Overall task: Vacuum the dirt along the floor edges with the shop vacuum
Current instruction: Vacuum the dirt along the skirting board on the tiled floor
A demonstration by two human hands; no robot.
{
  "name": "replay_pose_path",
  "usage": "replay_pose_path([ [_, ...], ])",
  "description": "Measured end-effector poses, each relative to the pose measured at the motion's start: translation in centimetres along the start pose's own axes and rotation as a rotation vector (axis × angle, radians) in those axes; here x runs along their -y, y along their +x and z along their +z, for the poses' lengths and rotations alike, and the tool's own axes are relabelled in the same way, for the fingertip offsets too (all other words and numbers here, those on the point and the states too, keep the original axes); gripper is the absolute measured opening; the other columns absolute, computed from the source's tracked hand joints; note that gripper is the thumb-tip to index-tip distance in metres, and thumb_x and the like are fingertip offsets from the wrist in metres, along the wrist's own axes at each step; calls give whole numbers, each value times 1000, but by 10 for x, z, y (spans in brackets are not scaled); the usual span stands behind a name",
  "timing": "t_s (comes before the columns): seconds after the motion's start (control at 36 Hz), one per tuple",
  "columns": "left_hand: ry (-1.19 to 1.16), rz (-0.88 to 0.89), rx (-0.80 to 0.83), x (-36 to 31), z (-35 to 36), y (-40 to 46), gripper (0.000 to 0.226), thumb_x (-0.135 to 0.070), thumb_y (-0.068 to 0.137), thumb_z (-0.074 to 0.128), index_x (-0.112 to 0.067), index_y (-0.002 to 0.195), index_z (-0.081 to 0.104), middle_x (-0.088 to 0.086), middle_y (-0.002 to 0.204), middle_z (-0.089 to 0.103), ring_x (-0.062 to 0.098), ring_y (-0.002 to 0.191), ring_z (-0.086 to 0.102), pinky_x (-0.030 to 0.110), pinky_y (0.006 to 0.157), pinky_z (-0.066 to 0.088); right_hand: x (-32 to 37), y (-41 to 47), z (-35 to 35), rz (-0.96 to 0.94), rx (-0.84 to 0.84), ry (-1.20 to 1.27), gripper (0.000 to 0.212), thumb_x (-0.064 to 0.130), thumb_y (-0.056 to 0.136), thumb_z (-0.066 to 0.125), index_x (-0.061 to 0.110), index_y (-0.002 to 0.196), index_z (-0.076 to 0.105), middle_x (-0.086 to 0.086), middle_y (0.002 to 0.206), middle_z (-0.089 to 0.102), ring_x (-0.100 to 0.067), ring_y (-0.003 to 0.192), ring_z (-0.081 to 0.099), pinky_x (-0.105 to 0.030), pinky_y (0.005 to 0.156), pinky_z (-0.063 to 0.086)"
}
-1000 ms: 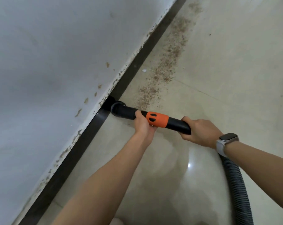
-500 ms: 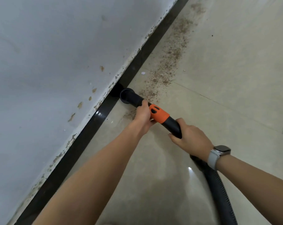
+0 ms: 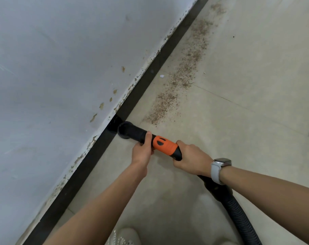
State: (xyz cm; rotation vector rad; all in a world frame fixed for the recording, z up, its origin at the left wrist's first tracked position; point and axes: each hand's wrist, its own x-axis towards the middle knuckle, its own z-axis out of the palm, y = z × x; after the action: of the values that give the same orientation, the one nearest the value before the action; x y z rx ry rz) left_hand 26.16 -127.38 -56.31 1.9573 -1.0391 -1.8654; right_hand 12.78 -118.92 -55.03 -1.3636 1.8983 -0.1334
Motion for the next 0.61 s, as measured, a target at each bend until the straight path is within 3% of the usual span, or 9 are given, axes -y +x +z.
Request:
replay_pose_path([
  [0.11, 182, 113, 2, 12, -14, 2, 45, -54, 94, 45, -14, 107, 61, 4, 102, 62, 17, 92, 56, 29, 82, 39, 0, 1, 0, 14, -2, -37, 23, 24, 85, 59, 16, 94, 39, -7, 83, 56, -28, 70, 51, -32, 59, 36],
  [0.19, 516, 219, -48, 23, -28, 10, 55, -65, 89, 42, -19, 113, 60, 7, 120, 58, 24, 111, 52, 38, 96, 41, -6, 3, -7, 57, -69, -93, 26, 26, 86, 58, 14, 103, 44, -14, 91, 62, -33, 77, 58, -33, 61, 38],
  [0.25, 772, 234, -98, 32, -37, 15, 58, -62, 87, 48, -25, 132, 50, 5, 143, 41, 28, 133, 34, 43, 108, 30, -14, 6, -17, 119, -147, -115, 30, 27, 86, 59, 11, 109, 46, -16, 96, 63, -35, 84, 61, -33, 63, 38],
  [0.31, 960, 232, -99, 43, -46, 19, 75, -58, 85, 57, -27, 147, 27, 5, 156, 14, 28, 144, 10, 48, 112, 19, -22, 7, -31, 190, -237, -108, 31, 26, 87, 59, 9, 110, 46, -16, 92, 62, -35, 79, 58, -32, 62, 36],
  [0.36, 1090, 206, -90, 53, -54, 21, 98, -58, 80, 64, -26, 152, 4, 7, 159, -8, 28, 146, -9, 53, 115, 9, -28, 6, -42, 229, -294, -101, 27, 24, 88, 58, 9, 106, 45, -12, 84, 58, -31, 69, 51, -32, 60, 35],
  [0.42, 1182, 184, -106, 59, -59, 25, 114, -58, 77, 68, -20, 152, -8, 9, 158, -18, 28, 146, -16, 56, 116, 7, -27, 3, -44, 211, -286, -114, 23, 23, 87, 58, 11, 100, 42, -12, 81, 58, -30, 66, 49, -32, 58, 35],
  [0.61, 1216, 128, -103, 56, -56, 30, 119, -54, 76, 72, -13, 151, -12, 11, 157, -23, 32, 145, -18, 58, 116, 8, -3, -17, -11, 5, -77, -320, 27, 27, 89, 54, 12, 108, 43, -15, 98, 65, -36, 86, 61, -32, 61, 33],
])
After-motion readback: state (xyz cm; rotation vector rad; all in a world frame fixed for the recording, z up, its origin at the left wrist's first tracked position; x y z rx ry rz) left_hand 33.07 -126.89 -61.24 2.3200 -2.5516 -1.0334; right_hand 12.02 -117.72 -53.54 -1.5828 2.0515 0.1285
